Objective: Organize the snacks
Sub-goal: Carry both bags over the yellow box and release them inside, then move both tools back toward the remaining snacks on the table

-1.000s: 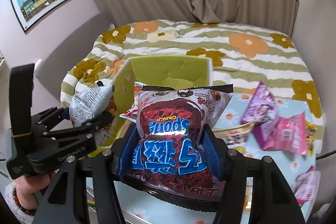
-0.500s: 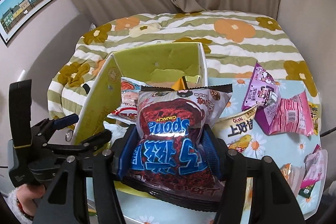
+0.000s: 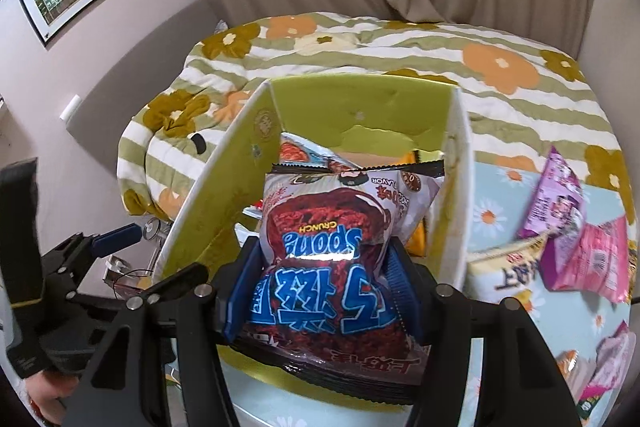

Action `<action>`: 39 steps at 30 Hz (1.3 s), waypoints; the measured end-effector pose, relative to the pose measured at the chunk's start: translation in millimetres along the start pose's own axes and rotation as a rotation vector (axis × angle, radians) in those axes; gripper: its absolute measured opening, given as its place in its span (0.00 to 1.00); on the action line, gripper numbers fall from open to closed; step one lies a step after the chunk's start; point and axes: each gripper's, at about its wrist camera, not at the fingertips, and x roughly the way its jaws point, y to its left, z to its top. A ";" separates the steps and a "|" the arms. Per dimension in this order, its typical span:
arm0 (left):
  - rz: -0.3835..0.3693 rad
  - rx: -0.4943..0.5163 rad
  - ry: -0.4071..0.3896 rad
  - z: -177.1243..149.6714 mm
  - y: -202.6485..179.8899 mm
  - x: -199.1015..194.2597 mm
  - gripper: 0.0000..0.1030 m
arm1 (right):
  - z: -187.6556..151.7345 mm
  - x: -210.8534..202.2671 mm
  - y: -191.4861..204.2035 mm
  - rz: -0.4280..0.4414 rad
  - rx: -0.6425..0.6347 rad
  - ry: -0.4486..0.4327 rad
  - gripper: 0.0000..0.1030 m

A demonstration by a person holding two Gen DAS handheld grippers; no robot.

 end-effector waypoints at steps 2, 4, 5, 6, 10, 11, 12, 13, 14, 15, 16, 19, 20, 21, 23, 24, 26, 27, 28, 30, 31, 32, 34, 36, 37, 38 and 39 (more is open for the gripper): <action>0.012 -0.003 0.000 -1.3 2.8 -1.9 0.95 | 0.6 6.4 0.7 0.006 0.006 0.006 0.56; 0.018 -0.008 0.000 -2.5 4.5 -2.4 0.95 | -1.1 12.7 0.0 0.011 0.018 0.011 0.60; 0.021 -0.010 0.001 -3.6 5.9 -2.4 0.95 | -1.9 14.1 0.1 0.008 0.024 0.010 0.63; 0.023 -0.011 0.003 -4.9 7.3 -2.2 0.95 | -3.4 14.6 -0.7 0.004 0.030 0.006 0.76; 0.024 -0.007 0.013 -9.7 9.7 0.0 0.95 | -12.1 10.3 -4.2 -0.007 0.036 -0.023 0.97; 0.022 -0.007 0.016 -10.6 10.1 0.6 0.95 | -15.8 9.1 -5.2 -0.007 0.035 -0.029 0.97; 0.019 -0.008 0.017 -11.9 10.8 1.3 0.95 | -18.2 8.1 -5.9 -0.011 0.033 -0.034 0.97; 0.015 -0.008 0.019 -13.3 11.1 1.6 0.95 | -20.3 7.4 -5.9 -0.020 0.028 -0.035 0.97; 0.011 -0.007 0.021 -14.4 11.4 2.3 0.95 | -22.3 7.0 -5.7 -0.026 0.022 -0.029 0.97; 0.008 -0.006 0.023 -14.8 11.4 2.7 0.95 | -24.6 6.2 -5.4 -0.031 0.020 -0.021 0.97; 0.007 -0.003 0.022 -15.5 11.1 2.3 0.95 | -26.1 4.4 -5.5 -0.034 0.021 -0.020 0.97; 0.002 0.003 0.011 -14.8 10.7 -1.5 0.95 | -26.8 -4.9 -5.0 -0.036 0.028 -0.027 0.97; -0.001 0.005 0.006 -14.4 10.1 -4.1 0.95 | -26.9 -9.1 -4.7 -0.039 0.030 -0.034 0.97; -0.005 0.009 -0.002 -13.8 9.1 -7.3 0.95 | -27.7 -12.6 -4.5 -0.041 0.033 -0.039 0.97; -0.008 0.024 -0.016 -12.5 7.9 -13.0 0.95 | -28.1 -20.3 -3.9 -0.050 0.040 -0.053 0.97; -0.005 0.034 -0.024 -11.5 7.3 -16.2 0.95 | -28.6 -26.6 -3.5 -0.062 0.044 -0.064 0.97; -0.008 0.048 -0.042 -10.7 7.4 -22.7 0.95 | -29.6 -37.0 -2.4 -0.078 0.042 -0.083 0.97; -0.014 0.054 -0.053 -10.0 7.2 -26.9 0.95 | -30.6 -43.1 -1.6 -0.091 0.040 -0.094 0.97; -0.022 0.060 -0.066 -8.3 6.6 -31.7 0.95 | -31.6 -48.1 -1.3 -0.107 0.040 -0.103 0.97; -0.044 0.075 -0.090 -5.1 3.7 -40.3 0.95 | -35.2 -60.5 -0.2 -0.128 0.046 -0.125 0.97; -0.059 0.084 -0.101 -3.3 0.9 -44.5 0.95 | -37.5 -66.2 -0.8 -0.133 0.053 -0.133 0.97; -0.072 0.093 -0.109 -2.4 -2.1 -47.6 0.95 | -40.5 -72.6 -1.9 -0.140 0.063 -0.143 0.97; -0.101 0.116 -0.129 -1.3 -11.1 -54.1 0.95 | -46.4 -84.5 -5.2 -0.152 0.082 -0.159 0.97; -0.131 0.144 -0.143 -2.2 -24.2 -59.1 0.95 | -53.7 -97.7 -11.1 -0.172 0.102 -0.178 0.97; -0.145 0.158 -0.147 -3.0 -31.7 -60.9 0.95 | -57.9 -105.8 -15.9 -0.188 0.115 -0.192 0.97; -0.158 0.174 -0.152 -3.9 -39.8 -62.5 0.95 | -60.7 -112.6 -20.8 -0.204 0.125 -0.203 0.97; -0.167 0.190 -0.157 -4.8 -48.7 -63.7 0.95 | -65.4 -121.8 -28.5 -0.236 0.139 -0.216 0.97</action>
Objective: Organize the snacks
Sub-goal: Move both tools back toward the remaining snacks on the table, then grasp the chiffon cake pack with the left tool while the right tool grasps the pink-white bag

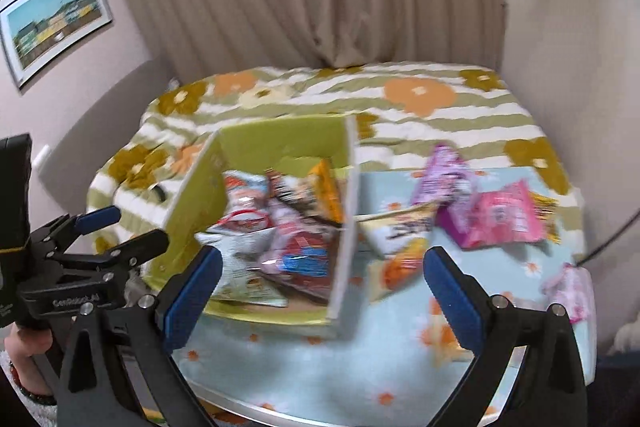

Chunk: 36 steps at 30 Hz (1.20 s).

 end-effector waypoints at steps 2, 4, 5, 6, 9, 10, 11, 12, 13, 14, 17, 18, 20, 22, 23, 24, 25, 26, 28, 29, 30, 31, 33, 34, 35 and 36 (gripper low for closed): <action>-0.022 0.030 -0.001 1.7 -19.1 1.9 0.95 | -1.4 -8.9 -15.3 -0.046 0.015 -0.013 0.97; -0.053 0.060 -0.001 2.4 -42.2 3.9 0.95 | -3.9 -21.1 -37.7 -0.092 0.035 -0.027 0.97; -0.067 0.080 -0.004 3.1 -55.3 5.1 0.95 | -5.2 -26.5 -49.2 -0.109 0.044 -0.032 0.97; -0.077 0.101 -0.007 3.9 -69.4 6.3 0.95 | -6.3 -30.6 -59.2 -0.122 0.053 -0.035 0.97; -0.115 0.175 -0.017 4.1 -112.6 13.9 0.95 | -10.1 -43.2 -95.8 -0.162 0.079 -0.044 0.97; -0.132 0.198 -0.015 4.7 -126.2 16.8 0.95 | -11.4 -47.2 -110.7 -0.173 0.091 -0.038 0.97; -0.148 0.222 -0.011 5.1 -141.3 20.7 0.95 | -12.0 -49.2 -119.1 -0.177 0.097 -0.034 0.97; -0.160 0.247 -0.004 5.2 -156.4 25.4 0.95 | -13.9 -52.1 -132.0 -0.182 0.106 -0.028 0.97; -0.169 0.277 0.006 4.9 -173.2 31.4 0.95 | -15.9 -54.6 -144.9 -0.188 0.111 -0.023 0.97; -0.172 0.296 0.012 4.1 -184.1 35.0 0.95 | -17.7 -56.3 -153.9 -0.194 0.112 -0.018 0.97; -0.200 0.362 0.037 0.6 -224.2 50.4 0.95 | -24.4 -56.8 -183.3 -0.216 0.113 0.007 0.97; -0.213 0.377 0.046 -1.2 -234.0 54.4 0.95 | -26.8 -55.6 -195.0 -0.216 0.117 0.019 0.97; -0.237 0.423 0.073 -5.3 -255.3 65.9 0.95 | -32.5 -51.4 -216.3 -0.213 0.127 0.040 0.97; -0.253 0.496 0.113 -12.0 -280.2 82.2 0.95 | -36.8 -45.6 -231.8 -0.212 0.133 0.059 0.97; -0.259 0.531 0.135 -16.1 -291.1 91.3 0.95 | -39.1 -42.0 -239.5 -0.210 0.134 0.070 0.97; -0.264 0.561 0.156 -19.9 -299.1 98.8 0.95 | -41.7 -37.1 -248.0 -0.208 0.131 0.085 0.97; -0.268 0.584 0.174 -23.2 -304.5 105.6 0.95 | -43.7 -31.8 -254.5 -0.207 0.127 0.098 0.97; -0.272 0.609 0.208 -28.1 -312.9 117.3 0.95 | -46.7 -24.9 -262.3 -0.210 0.122 0.115 0.97; -0.266 0.630 0.256 -36.3 -320.0 134.7 0.95 | -51.2 -12.3 -274.5 -0.208 0.112 0.142 0.97; -0.262 0.639 0.271 -39.6 -322.0 141.7 0.95 | -53.5 -7.2 -278.3 -0.203 0.109 0.149 0.97; -0.255 0.653 0.288 -43.2 -325.3 151.1 0.95 | -56.7 1.7 -284.1 -0.197 0.104 0.161 0.97; -0.251 0.663 0.300 -46.0 -326.2 158.5 0.95 | -58.6 8.1 -288.5 -0.193 0.099 0.169 0.96; -0.246 0.698 0.328 -52.6 -331.0 173.7 0.95 | -63.2 22.7 -295.1 -0.187 0.082 0.186 0.94; -0.246 0.715 0.338 -55.1 -332.7 178.9 0.95 | -65.7 30.3 -298.6 -0.187 0.074 0.196 0.92; -0.245 0.738 0.350 -58.1 -334.8 184.8 0.95 | -67.8 37.0 -301.5 -0.187 0.069 0.206 0.92; -0.241 0.761 0.362 -60.9 -336.1 189.8 0.95 | -69.9 43.8 -304.3 -0.185 0.064 0.215 0.91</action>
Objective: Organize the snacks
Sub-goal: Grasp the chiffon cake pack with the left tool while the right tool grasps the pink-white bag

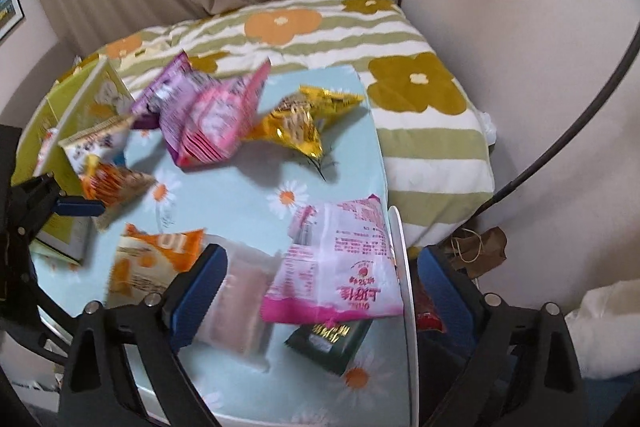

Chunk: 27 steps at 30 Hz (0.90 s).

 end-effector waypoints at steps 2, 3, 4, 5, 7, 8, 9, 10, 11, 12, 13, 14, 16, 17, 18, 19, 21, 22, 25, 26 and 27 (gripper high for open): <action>-0.001 0.037 0.025 -0.2 -4.0 10.3 0.95 | -1.0 11.9 -1.9 -0.001 -0.010 0.013 0.91; 0.002 0.054 0.036 -0.2 -6.4 15.3 0.95 | -1.5 15.2 -1.4 -0.002 -0.015 0.016 0.91; 0.005 0.066 0.044 0.1 -8.1 18.9 0.95 | -2.3 18.8 -1.0 0.000 -0.021 0.019 0.91; 0.004 0.079 0.053 0.3 -9.8 23.2 0.95 | -3.0 22.5 -0.8 0.002 -0.027 0.022 0.90; -0.004 0.092 0.066 1.2 -11.4 30.5 0.95 | -3.8 29.8 0.3 0.004 -0.039 0.032 0.84; -0.011 0.092 0.073 1.5 -11.5 34.3 0.95 | -4.0 33.1 0.9 0.008 -0.046 0.037 0.82; -0.021 0.089 0.078 1.9 -11.1 37.8 0.95 | -4.5 36.9 1.5 0.008 -0.054 0.044 0.81; -0.029 0.084 0.082 3.0 -10.2 40.5 0.93 | -4.7 40.3 1.9 0.004 -0.061 0.050 0.79; -0.039 0.078 0.085 3.3 -9.2 43.1 0.87 | -4.5 43.1 2.2 0.002 -0.063 0.054 0.78; -0.044 0.071 0.089 3.6 -8.1 45.3 0.82 | -4.5 45.7 1.9 0.003 -0.063 0.059 0.77; -0.053 0.064 0.095 3.6 -7.5 47.8 0.74 | -4.4 47.6 1.4 0.003 -0.062 0.062 0.75; -0.057 0.054 0.103 3.6 -6.3 50.4 0.72 | -4.2 49.1 0.8 -0.001 -0.063 0.063 0.75; -0.051 0.040 0.099 3.3 -4.3 53.1 0.70 | -3.7 52.6 -0.4 -0.002 -0.062 0.067 0.75; -0.057 0.030 0.094 3.4 -3.3 53.1 0.69 | -3.3 54.5 -1.4 -0.001 -0.060 0.071 0.74; -0.060 0.018 0.091 3.4 -2.2 53.3 0.68 | -2.8 57.0 -2.3 -0.001 -0.059 0.076 0.74; -0.063 0.005 0.088 3.6 -0.6 53.4 0.66 | -2.5 58.8 -1.9 -0.001 -0.061 0.078 0.73; -0.067 -0.021 0.084 4.9 5.5 53.3 0.64 | -0.8 61.5 0.6 -0.005 -0.080 0.077 0.73; -0.069 -0.040 0.082 5.1 7.9 53.0 0.63 | -0.5 62.9 2.0 -0.006 -0.087 0.082 0.73; -0.066 -0.093 0.078 3.6 16.7 50.1 0.61 | 0.6 68.3 0.9 0.013 -0.076 0.092 0.72; -0.061 -0.111 0.073 3.3 18.9 49.3 0.61 | 1.1 70.1 -0.3 0.015 -0.075 0.094 0.72; -0.056 -0.120 0.069 3.0 21.4 48.4 0.60 | 1.5 71.2 -0.6 0.018 -0.077 0.094 0.71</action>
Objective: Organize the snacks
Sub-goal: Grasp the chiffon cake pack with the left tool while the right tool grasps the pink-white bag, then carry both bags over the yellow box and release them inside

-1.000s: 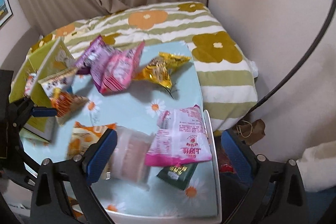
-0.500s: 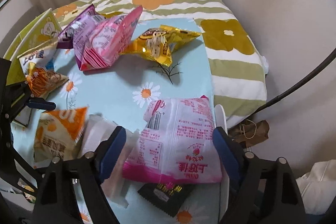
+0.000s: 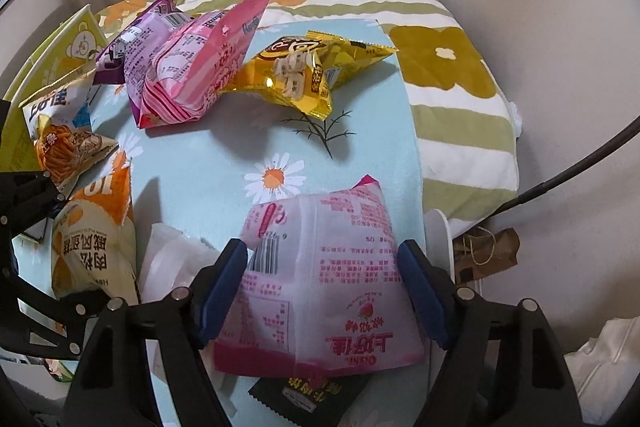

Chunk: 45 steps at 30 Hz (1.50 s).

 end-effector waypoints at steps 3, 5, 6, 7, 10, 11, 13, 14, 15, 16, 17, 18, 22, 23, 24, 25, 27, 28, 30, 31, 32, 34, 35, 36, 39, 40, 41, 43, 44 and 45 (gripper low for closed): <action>0.004 -0.046 -0.010 -2.6 5.3 -2.1 0.59 | 0.0 2.2 -1.0 0.013 -0.005 0.000 0.70; 0.006 -0.075 -0.015 -4.6 10.5 -3.6 0.59 | -0.6 3.3 -2.1 0.028 -0.004 -0.004 0.66; 0.008 -0.085 -0.017 -5.5 7.3 -3.6 0.59 | -1.2 3.8 -2.8 0.036 -0.003 -0.007 0.64; 0.008 -0.096 -0.020 -5.6 8.7 -4.9 0.59 | -1.6 3.4 -2.2 0.040 -0.005 -0.010 0.60; 0.014 -0.135 -0.028 -8.4 6.1 -7.6 0.59 | -2.3 2.6 -0.2 0.048 -0.028 -0.019 0.51; 0.016 -0.147 -0.031 -9.1 9.3 -8.8 0.59 | -2.3 2.2 0.4 0.047 -0.035 -0.023 0.50; 0.022 -0.164 -0.039 -15.7 16.8 -12.5 0.59 | -2.4 1.1 0.8 0.050 -0.048 -0.033 0.44; 0.025 -0.176 -0.044 -16.8 18.4 -14.5 0.59 | -2.4 -1.0 1.0 0.053 -0.050 -0.042 0.42; 0.027 -0.182 -0.048 -16.7 21.5 -13.6 0.59 | -2.2 -3.8 0.7 0.058 -0.047 -0.054 0.40; 0.031 -0.190 -0.056 -16.7 21.5 -16.2 0.59 | -2.0 -5.8 0.6 0.061 -0.044 -0.061 0.39; 0.035 -0.195 -0.062 -12.1 19.4 -17.5 0.59 | -1.1 -7.6 0.1 0.063 -0.042 -0.066 0.39; 0.038 -0.200 -0.070 -11.1 17.4 -20.3 0.59 | -0.4 -9.5 -0.1 0.067 -0.041 -0.072 0.38; 0.050 -0.224 -0.097 -11.7 16.3 -34.8 0.59 | 2.1 -21.0 -1.5 0.078 -0.034 -0.099 0.38; 0.053 -0.232 -0.105 -10.0 14.7 -38.9 0.59 | 2.7 -25.5 -1.1 0.082 -0.035 -0.107 0.38; 0.056 -0.240 -0.114 -9.2 13.4 -44.1 0.59 | 3.4 -30.9 -0.4 0.088 -0.036 -0.115 0.38; 0.062 -0.247 -0.123 -9.5 12.5 -49.9 0.59 | 4.2 -37.8 0.4 0.092 -0.038 -0.127 0.38; 0.076 -0.265 -0.146 -10.5 10.1 -65.7 0.58 | 6.5 -50.3 2.0 0.102 -0.045 -0.146 0.38; 0.083 -0.275 -0.160 -12.0 9.2 -75.1 0.58 | 7.8 -56.7 3.2 0.107 -0.048 -0.155 0.38; 0.095 -0.298 -0.188 -17.3 9.6 -94.2 0.59 | 11.4 -70.0 6.0 0.125 -0.057 -0.174 0.38; 0.099 -0.316 -0.205 -19.2 10.2 -105.8 0.59 | 14.3 -77.7 8.5 0.134 -0.063 -0.184 0.38; 0.104 -0.331 -0.218 -19.6 9.0 -115.1 0.59 | 17.0 -85.2 11.5 0.141 -0.070 -0.196 0.38; 0.121 -0.366 -0.249 -21.4 10.3 -139.1 0.59 | 23.5 -98.5 18.7 0.159 -0.088 -0.216 0.38; 0.131 -0.383 -0.266 -24.6 11.0 -150.6 0.58 | 27.9 -105.6 23.2 0.169 -0.097 -0.229 0.38; 0.144 -0.400 -0.284 -26.5 13.5 -161.2 0.58 | 31.4 -111.3 27.7 0.178 -0.105 -0.240 0.38; 0.192 -0.451 -0.328 -40.6 25.7 -197.2 0.59 | 48.1 -130.6 47.9 0.215 -0.127 -0.273 0.38; 0.201 -0.463 -0.339 -44.2 30.1 -204.1 0.59 | 52.3 -134.4 52.9 0.227 -0.130 -0.280 0.38; 0.211 -0.478 -0.354 -49.3 37.3 -214.3 0.59 | 57.9 -138.7 59.7 0.239 -0.133 -0.288 0.38; 0.230 -0.503 -0.378 -59.4 54.2 -231.2 0.59 | 69.8 -147.1 79.5 0.259 -0.148 -0.303 0.38; 0.243 -0.515 -0.387 -66.0 62.7 -239.5 0.59 | 77.2 -151.1 91.7 0.269 -0.155 -0.314 0.38; 0.254 -0.524 -0.395 -71.2 71.8 -246.3 0.59 | 82.1 -153.3 99.5 0.279 -0.160 -0.318 0.38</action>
